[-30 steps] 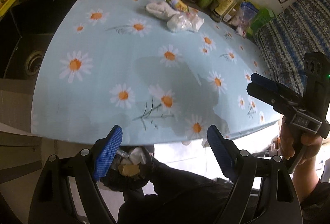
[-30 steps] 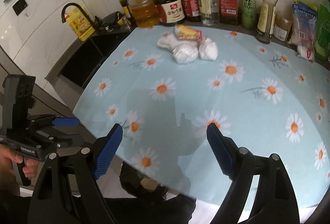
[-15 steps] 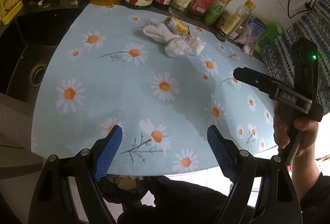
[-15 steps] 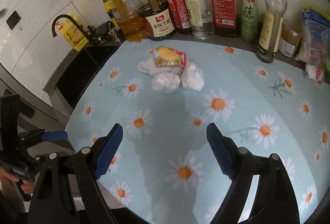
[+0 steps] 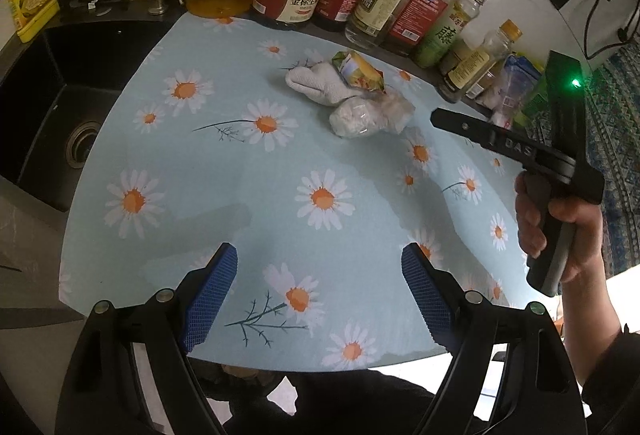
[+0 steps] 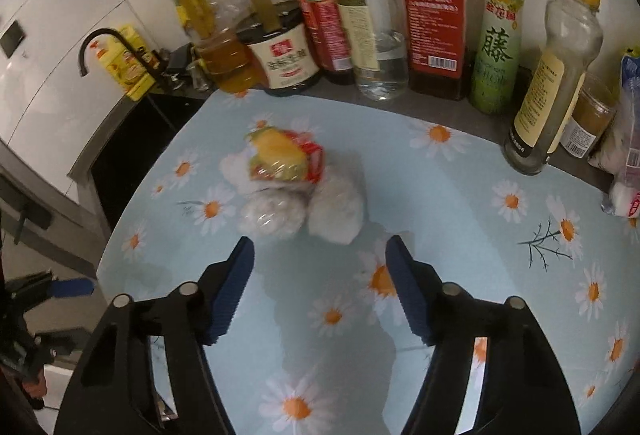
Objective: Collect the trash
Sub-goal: 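Lower the right tool onto a crumpled clear plastic bag and close on it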
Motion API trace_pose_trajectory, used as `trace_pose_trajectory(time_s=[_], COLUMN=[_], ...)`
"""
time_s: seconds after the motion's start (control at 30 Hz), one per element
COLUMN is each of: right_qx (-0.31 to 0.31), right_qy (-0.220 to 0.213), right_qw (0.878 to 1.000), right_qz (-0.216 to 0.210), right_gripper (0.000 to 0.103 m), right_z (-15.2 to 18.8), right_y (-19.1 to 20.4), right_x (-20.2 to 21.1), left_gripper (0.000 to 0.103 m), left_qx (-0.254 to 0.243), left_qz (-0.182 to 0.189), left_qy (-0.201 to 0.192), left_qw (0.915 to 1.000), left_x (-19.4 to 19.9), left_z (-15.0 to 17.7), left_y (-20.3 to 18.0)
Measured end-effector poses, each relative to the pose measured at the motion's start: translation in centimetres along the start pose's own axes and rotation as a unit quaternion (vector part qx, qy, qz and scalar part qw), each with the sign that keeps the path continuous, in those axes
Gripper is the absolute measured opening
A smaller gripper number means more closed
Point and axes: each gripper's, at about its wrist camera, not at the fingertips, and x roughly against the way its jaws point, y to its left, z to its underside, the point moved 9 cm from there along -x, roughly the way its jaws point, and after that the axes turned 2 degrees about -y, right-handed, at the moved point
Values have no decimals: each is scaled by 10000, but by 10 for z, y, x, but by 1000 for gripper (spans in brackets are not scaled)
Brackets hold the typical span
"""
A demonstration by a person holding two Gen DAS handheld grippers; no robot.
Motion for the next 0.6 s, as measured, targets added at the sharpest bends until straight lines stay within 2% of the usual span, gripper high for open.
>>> trace_pose_trajectory(time_s=[0.33,0.6], right_qx=[-111,-642], right_qy=[318,777], right_qw=[9992,9932], right_qz=[-222,-585], right_gripper=[57,47], right_z=[-15,-14], right_y=[-13,-24], right_x=[-36,-64], left_gripper=[82,82], left_qx=[245,342], left_qz=[-9,-34], left_qy=[49,99], left_qw=[9997,9994], left_x=[-15,-21], left_z=[0,2], left_y=[-9,-16])
